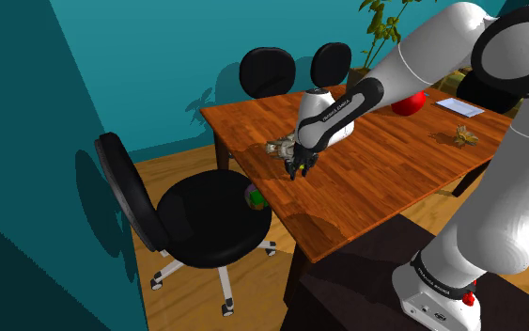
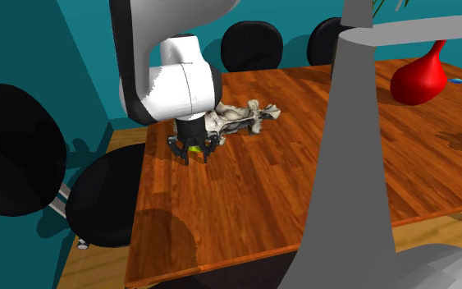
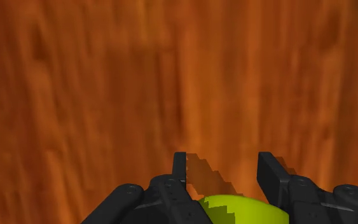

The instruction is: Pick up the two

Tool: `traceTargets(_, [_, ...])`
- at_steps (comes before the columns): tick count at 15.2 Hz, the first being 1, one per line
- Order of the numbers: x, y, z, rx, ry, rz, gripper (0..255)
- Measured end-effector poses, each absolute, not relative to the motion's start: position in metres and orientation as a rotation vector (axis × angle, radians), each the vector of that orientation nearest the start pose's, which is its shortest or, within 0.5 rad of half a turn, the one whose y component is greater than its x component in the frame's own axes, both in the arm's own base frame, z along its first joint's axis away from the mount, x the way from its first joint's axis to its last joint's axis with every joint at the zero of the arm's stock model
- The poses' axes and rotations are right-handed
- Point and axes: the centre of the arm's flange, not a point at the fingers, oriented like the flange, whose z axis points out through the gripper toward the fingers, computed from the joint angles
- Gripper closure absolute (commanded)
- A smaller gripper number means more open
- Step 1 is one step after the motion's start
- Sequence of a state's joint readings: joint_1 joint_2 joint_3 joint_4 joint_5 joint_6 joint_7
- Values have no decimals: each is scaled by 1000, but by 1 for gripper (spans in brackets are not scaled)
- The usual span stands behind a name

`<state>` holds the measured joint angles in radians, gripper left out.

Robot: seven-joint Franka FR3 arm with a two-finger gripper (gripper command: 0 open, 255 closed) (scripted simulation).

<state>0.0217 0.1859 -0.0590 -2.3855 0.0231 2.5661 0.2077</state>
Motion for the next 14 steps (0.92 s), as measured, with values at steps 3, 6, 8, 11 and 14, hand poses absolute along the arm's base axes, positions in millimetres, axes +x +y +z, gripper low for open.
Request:
traceTargets(3, [502, -20, 248, -3113, 415, 11, 255])
traceTargets(6, [501, -21, 260, -3113, 417, 11, 255])
traceTargets(8, [503, -20, 271, -3113, 417, 11, 255])
traceTargets(11, [502, -21, 287, -3113, 417, 10, 255])
traceTargets(14, [501, -21, 302, -3113, 418, 10, 255])
